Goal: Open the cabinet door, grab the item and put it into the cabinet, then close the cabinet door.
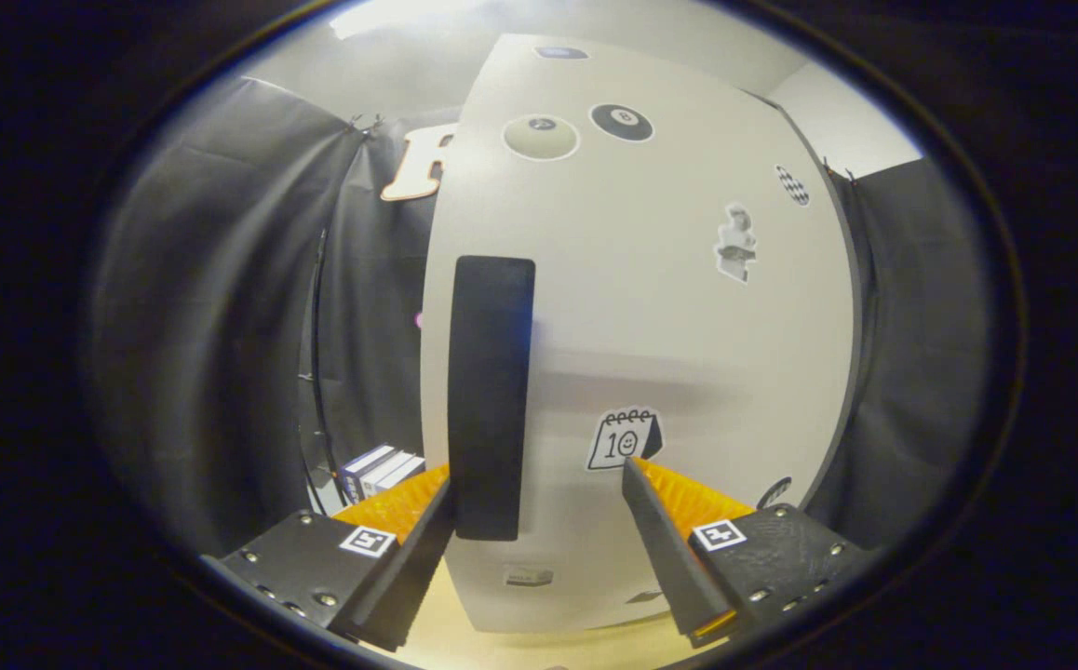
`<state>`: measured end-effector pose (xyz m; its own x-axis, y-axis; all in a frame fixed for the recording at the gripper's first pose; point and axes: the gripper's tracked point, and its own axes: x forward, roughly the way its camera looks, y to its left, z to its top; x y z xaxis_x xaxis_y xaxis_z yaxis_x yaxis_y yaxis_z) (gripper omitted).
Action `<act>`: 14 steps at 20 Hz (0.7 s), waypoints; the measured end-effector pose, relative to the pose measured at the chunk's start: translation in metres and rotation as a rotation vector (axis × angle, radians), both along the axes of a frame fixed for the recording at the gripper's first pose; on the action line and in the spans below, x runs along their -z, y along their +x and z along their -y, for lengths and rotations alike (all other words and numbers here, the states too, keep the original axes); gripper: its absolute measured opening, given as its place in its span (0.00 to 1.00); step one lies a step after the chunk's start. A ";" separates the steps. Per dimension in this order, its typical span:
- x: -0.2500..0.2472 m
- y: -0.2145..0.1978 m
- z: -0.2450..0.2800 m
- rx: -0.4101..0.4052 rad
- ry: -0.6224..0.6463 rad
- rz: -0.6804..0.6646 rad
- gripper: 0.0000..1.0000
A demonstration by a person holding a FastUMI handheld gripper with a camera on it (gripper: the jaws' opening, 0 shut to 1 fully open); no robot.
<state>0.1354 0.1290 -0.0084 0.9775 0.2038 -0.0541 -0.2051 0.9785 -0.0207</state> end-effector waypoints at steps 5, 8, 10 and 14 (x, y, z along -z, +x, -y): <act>0.004 0.034 -0.012 0.052 0.000 0.029 1.00; 0.003 0.046 -0.015 0.085 -0.009 0.050 1.00; 0.002 0.045 -0.015 0.095 -0.007 0.050 1.00; 0.003 0.048 -0.016 0.090 0.010 0.044 1.00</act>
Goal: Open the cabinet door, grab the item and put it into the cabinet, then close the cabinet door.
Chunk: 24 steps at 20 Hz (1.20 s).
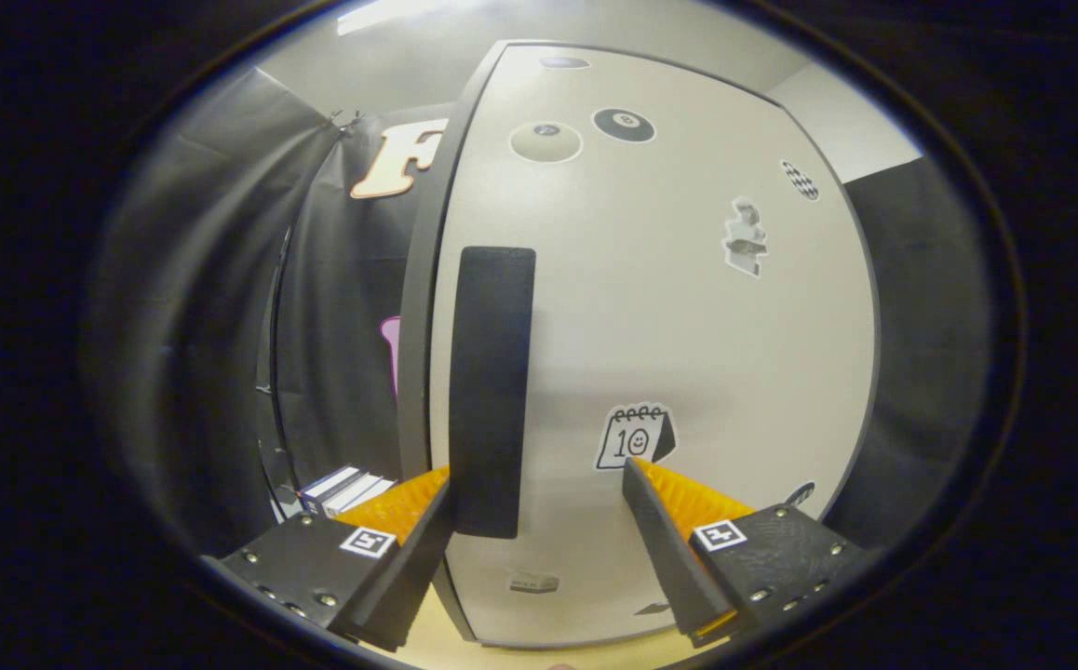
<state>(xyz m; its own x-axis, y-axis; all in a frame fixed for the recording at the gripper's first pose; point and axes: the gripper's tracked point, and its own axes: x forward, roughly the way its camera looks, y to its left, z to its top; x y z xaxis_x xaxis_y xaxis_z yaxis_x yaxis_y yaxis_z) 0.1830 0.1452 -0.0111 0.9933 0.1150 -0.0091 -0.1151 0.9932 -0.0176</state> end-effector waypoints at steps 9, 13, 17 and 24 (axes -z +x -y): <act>-0.022 -0.054 0.006 -0.041 0.034 0.010 1.00; -0.032 -0.101 0.033 -0.013 0.014 0.013 1.00; -0.043 -0.154 0.062 0.021 0.002 0.016 1.00; -0.057 -0.223 0.091 0.057 0.016 0.016 1.00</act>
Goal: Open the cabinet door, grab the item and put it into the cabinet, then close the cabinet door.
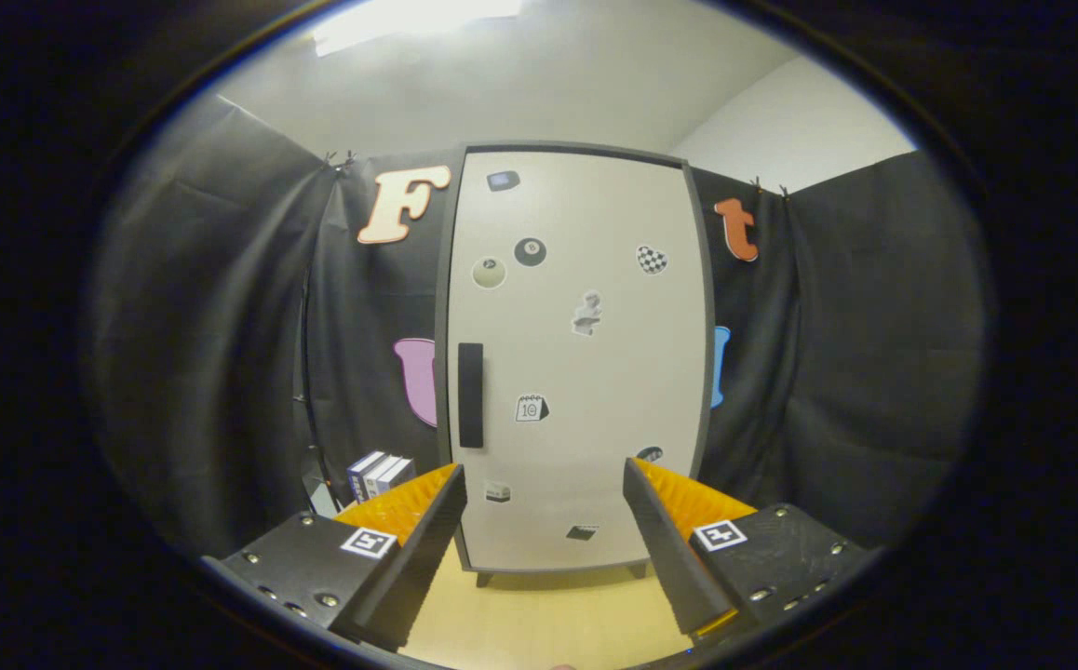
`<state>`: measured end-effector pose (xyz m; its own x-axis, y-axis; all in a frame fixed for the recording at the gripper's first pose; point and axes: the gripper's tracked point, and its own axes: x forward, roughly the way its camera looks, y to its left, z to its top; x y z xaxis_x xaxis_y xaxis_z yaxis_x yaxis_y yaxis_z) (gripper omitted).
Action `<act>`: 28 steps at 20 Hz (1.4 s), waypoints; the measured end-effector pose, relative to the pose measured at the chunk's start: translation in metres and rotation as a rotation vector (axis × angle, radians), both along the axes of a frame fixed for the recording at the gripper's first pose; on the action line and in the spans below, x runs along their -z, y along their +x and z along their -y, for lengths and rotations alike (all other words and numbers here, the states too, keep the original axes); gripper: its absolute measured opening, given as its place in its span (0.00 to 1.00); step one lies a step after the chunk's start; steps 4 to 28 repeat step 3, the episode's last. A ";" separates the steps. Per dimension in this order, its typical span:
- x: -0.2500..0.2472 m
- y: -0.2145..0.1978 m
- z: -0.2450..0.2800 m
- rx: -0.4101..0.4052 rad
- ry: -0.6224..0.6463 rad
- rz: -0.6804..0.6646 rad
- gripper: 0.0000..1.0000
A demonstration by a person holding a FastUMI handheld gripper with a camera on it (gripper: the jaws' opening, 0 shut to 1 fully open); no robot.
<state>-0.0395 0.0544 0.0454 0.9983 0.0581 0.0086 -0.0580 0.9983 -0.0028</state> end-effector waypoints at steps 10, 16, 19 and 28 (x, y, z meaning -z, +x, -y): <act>-0.003 -0.018 0.003 0.005 0.014 0.004 1.00; -0.003 -0.018 0.003 0.005 0.014 0.004 1.00; -0.003 -0.018 0.003 0.005 0.014 0.004 1.00; -0.003 -0.018 0.003 0.005 0.014 0.004 1.00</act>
